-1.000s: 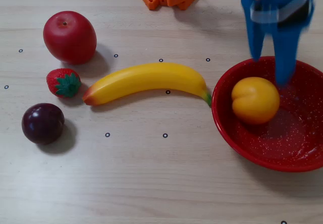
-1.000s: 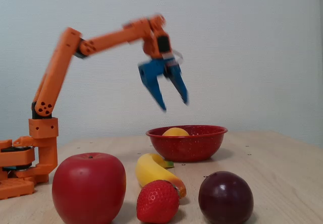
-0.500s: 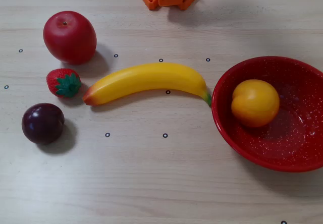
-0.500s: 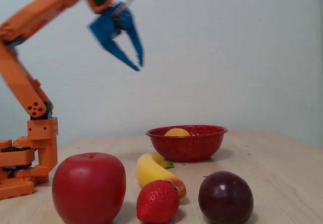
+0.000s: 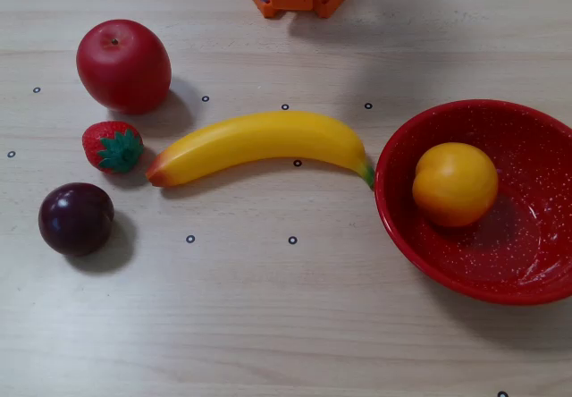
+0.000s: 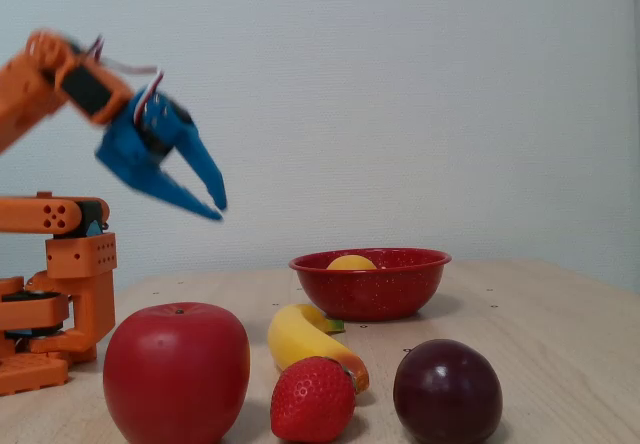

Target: Put the peach in the red bowl.

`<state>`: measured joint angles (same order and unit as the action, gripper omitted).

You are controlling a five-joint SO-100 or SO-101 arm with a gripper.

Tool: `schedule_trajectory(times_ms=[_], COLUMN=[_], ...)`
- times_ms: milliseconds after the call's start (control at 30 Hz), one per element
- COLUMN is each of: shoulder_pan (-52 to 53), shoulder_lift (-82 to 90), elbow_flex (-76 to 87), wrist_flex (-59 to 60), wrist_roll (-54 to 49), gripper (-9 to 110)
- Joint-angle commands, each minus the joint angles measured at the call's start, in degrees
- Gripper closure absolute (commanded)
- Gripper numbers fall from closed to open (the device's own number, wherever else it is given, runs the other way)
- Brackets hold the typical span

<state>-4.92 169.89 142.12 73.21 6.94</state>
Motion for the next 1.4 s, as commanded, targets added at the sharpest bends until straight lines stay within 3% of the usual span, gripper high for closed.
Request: schedule_trajectory(times_ms=[0,133,300,1367], shoulder_pan=[-1.14,-1.41,-0.35,3.34], shoulder_lift=[5.45,13.8,13.8,13.89], elbow_flex=[9.4,24.79,32.17,32.43], wrist_flex=[-9.4,-18.46,-24.35,-20.04], wrist_roll=[-0.09,-1.23,-3.52,-8.44], gripper=[101,101,101,101])
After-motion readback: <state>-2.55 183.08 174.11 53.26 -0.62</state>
